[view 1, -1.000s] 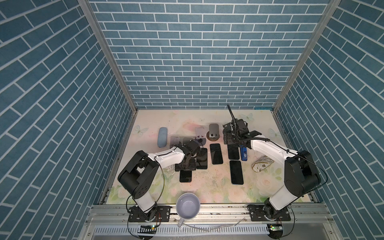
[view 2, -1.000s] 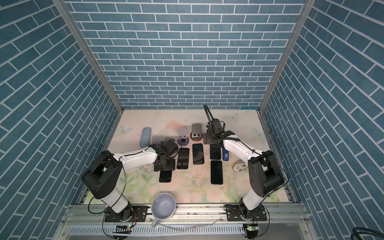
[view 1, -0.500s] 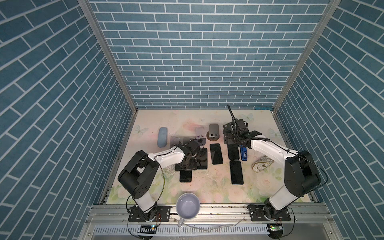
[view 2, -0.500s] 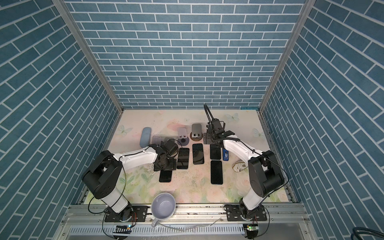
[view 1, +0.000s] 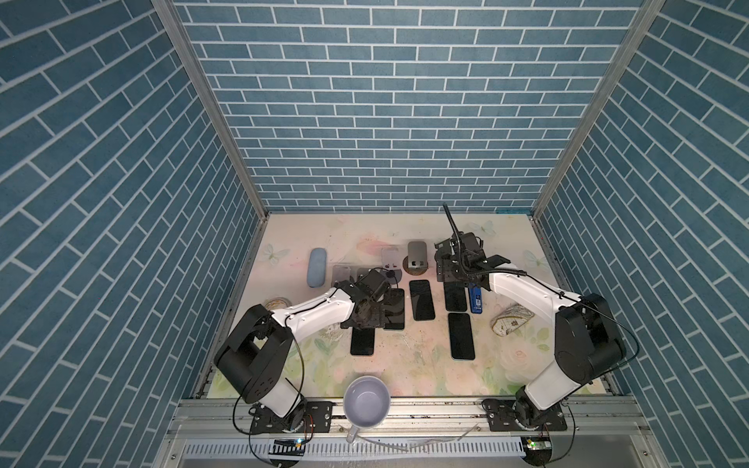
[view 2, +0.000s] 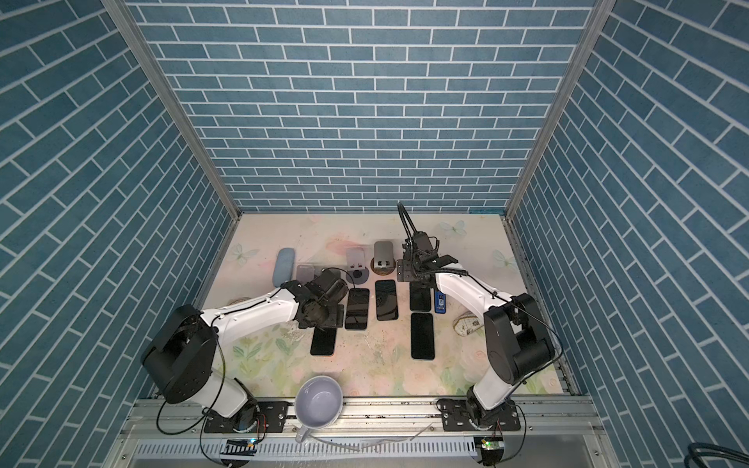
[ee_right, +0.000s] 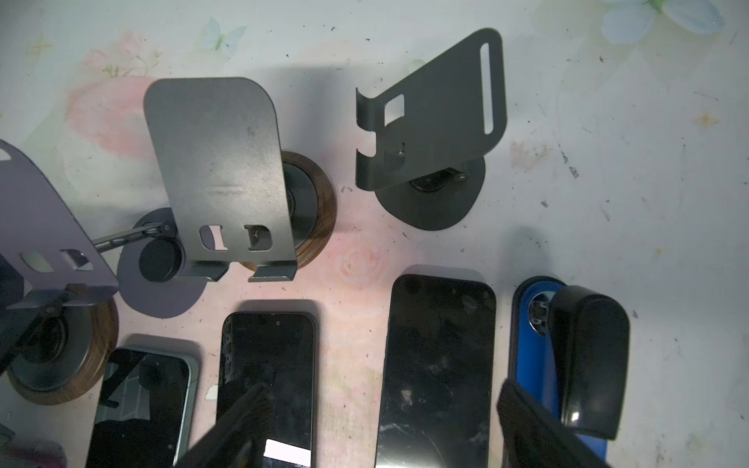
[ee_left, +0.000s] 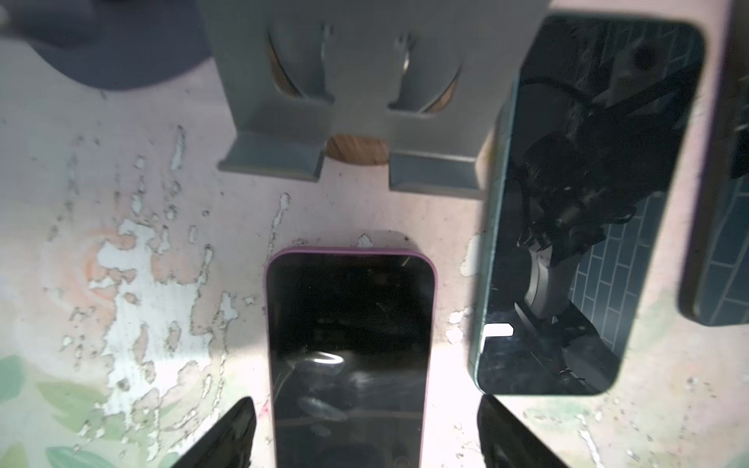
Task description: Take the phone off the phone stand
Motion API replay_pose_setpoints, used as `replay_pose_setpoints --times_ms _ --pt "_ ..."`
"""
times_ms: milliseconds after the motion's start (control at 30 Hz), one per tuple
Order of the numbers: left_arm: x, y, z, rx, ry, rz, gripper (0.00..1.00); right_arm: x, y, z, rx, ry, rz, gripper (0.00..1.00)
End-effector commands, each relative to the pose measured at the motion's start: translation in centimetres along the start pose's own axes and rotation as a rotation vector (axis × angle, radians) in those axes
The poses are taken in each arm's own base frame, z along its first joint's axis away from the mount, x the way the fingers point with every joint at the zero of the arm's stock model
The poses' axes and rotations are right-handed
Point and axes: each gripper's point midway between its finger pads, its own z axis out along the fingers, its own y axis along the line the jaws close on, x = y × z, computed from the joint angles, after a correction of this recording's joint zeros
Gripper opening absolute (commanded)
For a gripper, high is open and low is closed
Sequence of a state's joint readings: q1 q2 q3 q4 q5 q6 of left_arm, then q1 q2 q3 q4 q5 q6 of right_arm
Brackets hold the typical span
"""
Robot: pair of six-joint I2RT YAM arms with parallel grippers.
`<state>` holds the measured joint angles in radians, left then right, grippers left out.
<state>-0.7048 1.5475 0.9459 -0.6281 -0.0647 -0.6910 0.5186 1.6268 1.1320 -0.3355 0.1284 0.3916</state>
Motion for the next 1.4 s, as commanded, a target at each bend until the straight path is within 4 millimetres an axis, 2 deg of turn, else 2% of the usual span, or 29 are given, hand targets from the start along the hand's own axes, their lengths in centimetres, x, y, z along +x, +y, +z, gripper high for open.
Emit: replay_pose_setpoints --times_ms 0,233,400,533,633,700,833,933,1067,1133,1267,1367 --pt "0.1 0.7 -0.7 -0.019 -0.049 0.021 0.86 0.3 -0.4 -0.5 0.015 -0.006 -0.017 0.88" --pt "-1.1 0.1 -3.2 0.072 -0.228 0.026 0.87 -0.4 -0.3 -0.7 0.022 -0.014 -0.015 0.88" --pt "-2.7 0.3 -5.6 0.105 -0.356 0.025 0.88 -1.0 -1.2 -1.5 0.072 -0.041 -0.020 0.88" --pt "-4.2 1.9 -7.7 0.002 -0.427 0.063 0.88 -1.8 -2.9 -2.5 0.165 -0.079 -0.052 0.88" --pt "-5.5 3.0 -9.0 -0.096 -0.471 0.104 0.95 -2.8 -4.6 -3.7 0.260 -0.122 -0.090 0.89" --pt "-6.2 3.6 -9.6 -0.145 -0.492 0.123 1.00 -3.6 -5.6 -4.6 0.296 -0.162 -0.102 0.90" --pt "-7.3 4.4 -9.8 -0.179 -0.509 0.138 1.00 -5.0 -8.8 -6.2 0.368 -0.209 -0.080 0.91" --pt "-8.3 6.3 -10.3 -0.230 -0.536 0.088 1.00 -5.4 -12.3 -7.0 0.444 -0.240 -0.015 0.92" --pt "-9.8 10.3 -12.6 -0.361 -0.625 0.011 1.00 -4.8 -16.6 -7.4 0.486 -0.277 0.077 0.92" --pt "-10.5 12.1 -13.1 -0.369 -0.651 -0.041 1.00 -4.5 -18.0 -7.0 0.487 -0.299 0.078 0.92" --pt "-11.2 15.9 -12.7 -0.367 -0.671 -0.172 1.00 -3.0 -20.6 -5.9 0.547 -0.308 0.065 0.92" --pt "-11.5 17.6 -12.2 -0.403 -0.698 -0.196 1.00 -2.0 -21.6 -4.6 0.541 -0.334 0.069 0.92"
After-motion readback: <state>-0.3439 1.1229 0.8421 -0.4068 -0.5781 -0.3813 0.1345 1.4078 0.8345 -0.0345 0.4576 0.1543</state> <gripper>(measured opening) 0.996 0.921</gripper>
